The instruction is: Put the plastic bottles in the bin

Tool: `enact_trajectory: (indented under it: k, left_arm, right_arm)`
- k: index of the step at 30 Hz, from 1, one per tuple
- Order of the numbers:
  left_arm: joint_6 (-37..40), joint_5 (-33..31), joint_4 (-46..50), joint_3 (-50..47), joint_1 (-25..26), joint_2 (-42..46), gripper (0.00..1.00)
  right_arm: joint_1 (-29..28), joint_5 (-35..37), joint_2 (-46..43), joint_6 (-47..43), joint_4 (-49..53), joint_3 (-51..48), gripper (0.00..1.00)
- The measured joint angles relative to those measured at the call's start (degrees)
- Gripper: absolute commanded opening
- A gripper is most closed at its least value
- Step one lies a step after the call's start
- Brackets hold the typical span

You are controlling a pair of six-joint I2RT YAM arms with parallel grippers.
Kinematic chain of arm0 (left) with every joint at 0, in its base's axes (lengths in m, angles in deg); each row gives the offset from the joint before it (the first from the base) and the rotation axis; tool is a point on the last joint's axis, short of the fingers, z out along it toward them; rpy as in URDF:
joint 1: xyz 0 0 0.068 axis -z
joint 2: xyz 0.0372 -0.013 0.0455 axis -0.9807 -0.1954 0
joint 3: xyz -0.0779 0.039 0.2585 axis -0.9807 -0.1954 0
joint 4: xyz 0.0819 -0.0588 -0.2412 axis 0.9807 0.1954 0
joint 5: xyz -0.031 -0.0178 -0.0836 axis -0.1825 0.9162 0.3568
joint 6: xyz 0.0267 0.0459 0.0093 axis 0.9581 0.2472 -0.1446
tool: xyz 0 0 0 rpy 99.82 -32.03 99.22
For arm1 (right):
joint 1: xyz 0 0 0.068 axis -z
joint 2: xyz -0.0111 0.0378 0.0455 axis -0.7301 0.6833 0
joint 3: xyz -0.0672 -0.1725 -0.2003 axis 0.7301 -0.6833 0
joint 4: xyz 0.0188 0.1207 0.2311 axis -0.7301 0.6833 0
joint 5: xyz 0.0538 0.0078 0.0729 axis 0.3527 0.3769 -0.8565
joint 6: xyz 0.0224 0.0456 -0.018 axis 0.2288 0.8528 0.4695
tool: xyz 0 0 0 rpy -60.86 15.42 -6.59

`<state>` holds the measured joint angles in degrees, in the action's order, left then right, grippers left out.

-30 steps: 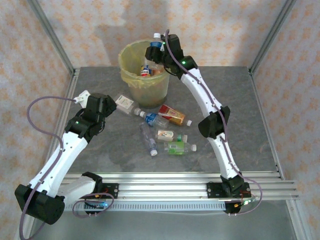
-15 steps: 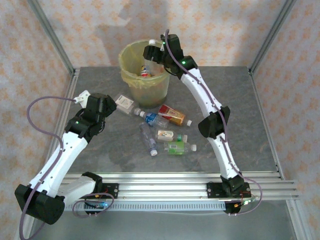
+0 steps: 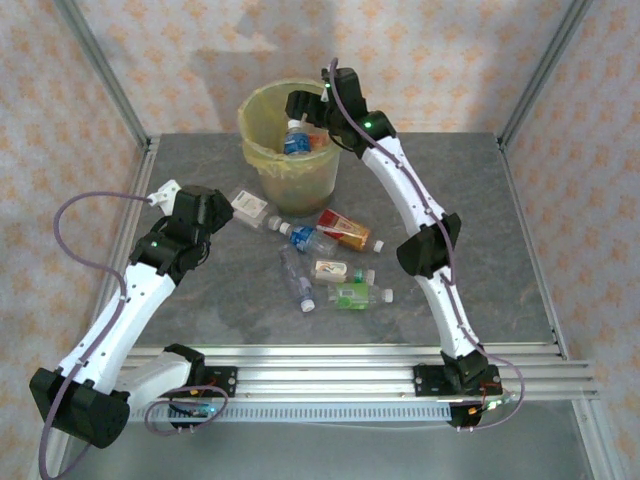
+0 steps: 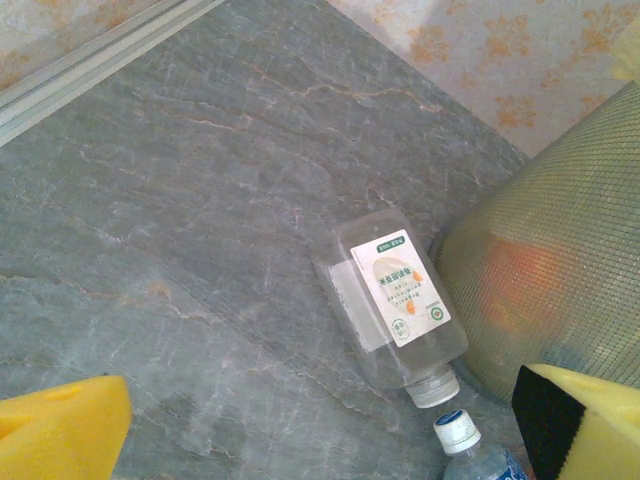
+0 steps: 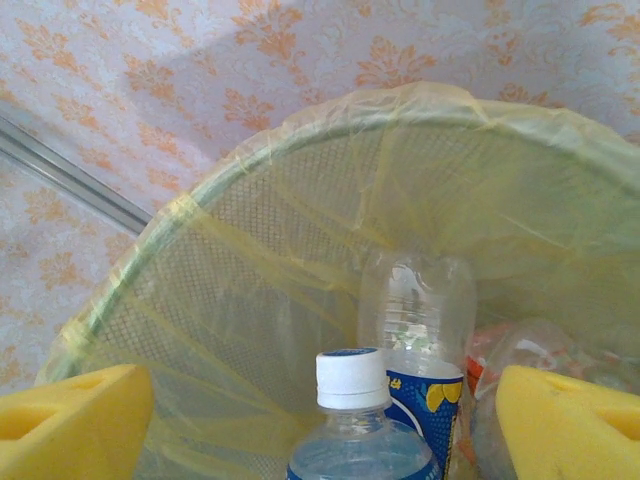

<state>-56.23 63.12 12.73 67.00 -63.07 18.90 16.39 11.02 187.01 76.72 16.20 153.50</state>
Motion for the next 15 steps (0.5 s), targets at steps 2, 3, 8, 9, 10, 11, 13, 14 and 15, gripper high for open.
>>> enact_trajectory:
  k: [2, 3, 8, 9, 10, 11, 13, 14, 15]
  left_arm:
    - [0.0, 0.0, 0.0, 0.2, 0.0, -0.1, 1.00]
    - [0.0, 0.0, 0.0, 0.4, 0.0, -0.2, 1.00]
    - [0.2, 0.0, 0.0, 1.4, 0.0, -2.2, 1.00]
    - [0.4, 0.0, 0.0, 1.5, 0.0, -2.8, 1.00]
    - [0.5, 0.0, 0.0, 1.5, 0.0, -3.3, 1.00]
    - [0.5, 0.0, 0.0, 1.5, 0.0, -3.7, 1.00]
    - [0.6, 0.0, 0.0, 1.6, -0.1, -4.7, 1.00]
    - [0.7, 0.0, 0.0, 1.6, -0.3, -5.3, 1.00]
    - [0.9, 0.1, 0.0, 1.7, -0.6, -5.9, 1.00]
  right_arm:
    - [0.0, 0.5, -0.7, -0.2, 0.7, 0.0, 0.90]
    - [0.0, 0.6, -1.1, -0.2, 1.0, 0.0, 0.91]
    - [0.0, 2.3, -4.1, -0.9, 4.2, 0.0, 1.00]
    - [0.0, 2.9, -4.9, -1.2, 4.9, 0.0, 0.99]
    - [0.0, 3.5, -5.6, -1.3, 5.6, 0.0, 0.99]
    - [0.0, 4.3, -6.6, -1.4, 6.5, 0.0, 0.99]
    - [0.0, 5.9, -8.3, -1.6, 8.5, 0.0, 0.99]
    - [0.0, 6.6, -9.2, -1.7, 9.5, 0.0, 0.99]
    - [0.0, 7.5, -10.0, -1.7, 10.8, 0.0, 0.99]
